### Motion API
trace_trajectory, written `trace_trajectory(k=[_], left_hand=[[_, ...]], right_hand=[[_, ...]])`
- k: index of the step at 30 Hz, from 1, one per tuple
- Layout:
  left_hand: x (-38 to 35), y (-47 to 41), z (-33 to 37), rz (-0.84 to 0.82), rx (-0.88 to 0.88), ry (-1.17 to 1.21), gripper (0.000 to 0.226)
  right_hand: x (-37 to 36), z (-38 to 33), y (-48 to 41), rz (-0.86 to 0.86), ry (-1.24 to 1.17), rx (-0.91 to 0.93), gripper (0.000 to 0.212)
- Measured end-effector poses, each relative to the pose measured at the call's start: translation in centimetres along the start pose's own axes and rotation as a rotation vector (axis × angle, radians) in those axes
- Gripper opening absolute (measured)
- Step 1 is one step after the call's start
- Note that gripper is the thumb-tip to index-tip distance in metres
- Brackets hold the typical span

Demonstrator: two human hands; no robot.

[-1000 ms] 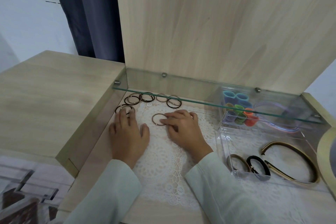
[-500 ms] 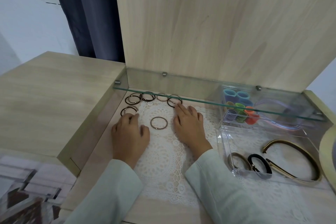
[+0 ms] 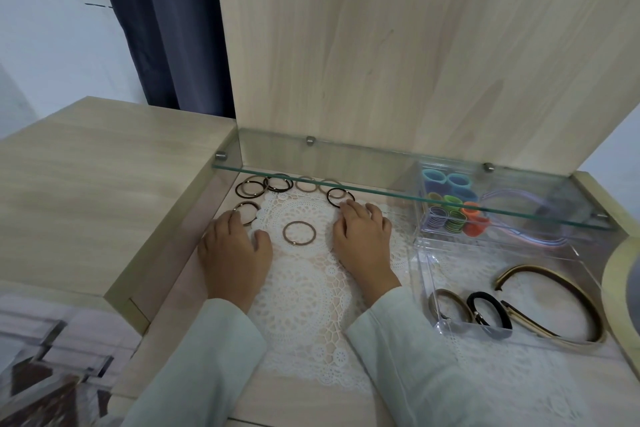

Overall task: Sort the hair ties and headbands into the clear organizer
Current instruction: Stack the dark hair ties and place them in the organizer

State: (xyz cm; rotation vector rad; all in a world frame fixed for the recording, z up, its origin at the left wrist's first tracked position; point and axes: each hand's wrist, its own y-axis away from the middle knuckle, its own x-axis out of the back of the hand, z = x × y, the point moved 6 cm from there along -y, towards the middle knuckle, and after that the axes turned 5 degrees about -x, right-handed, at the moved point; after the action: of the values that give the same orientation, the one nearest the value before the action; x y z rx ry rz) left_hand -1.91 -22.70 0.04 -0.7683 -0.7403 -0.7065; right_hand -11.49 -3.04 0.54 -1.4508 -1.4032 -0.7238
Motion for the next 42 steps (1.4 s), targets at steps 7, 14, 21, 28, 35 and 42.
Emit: trace_trajectory(k=[7,14,21,28,35,42], left_hand=[[1.2,-0.3,0.0,0.151,-0.061,0.301,0.032],[2.0,0.2,0.2,0.251,-0.188,0.363,0.031],[2.0,0.4,1.3,0.217,-0.286,0.429,0.021],[1.2,1.5,3.6,0.096,-0.659,0.320,0.022],[0.7,1.3,3.5,0.042,-0.667,0.342,0.021],[0.5,1.0,3.3,0.013,-0.634,0.357,0.022]], right_hand=[[0.0,0.0,0.0,-0.001,0.000,0.002,0.042],[-0.1,0.0,0.0,0.000,0.021,0.015,0.043],[0.0,-0.1,0.0,0.001,0.044,0.028,0.042],[0.1,-0.2,0.1,0.001,0.042,0.031,0.042],[0.0,-0.1,0.1,0.001,0.049,0.029,0.043],[0.0,0.0,0.0,0.007,0.048,0.030,0.042]])
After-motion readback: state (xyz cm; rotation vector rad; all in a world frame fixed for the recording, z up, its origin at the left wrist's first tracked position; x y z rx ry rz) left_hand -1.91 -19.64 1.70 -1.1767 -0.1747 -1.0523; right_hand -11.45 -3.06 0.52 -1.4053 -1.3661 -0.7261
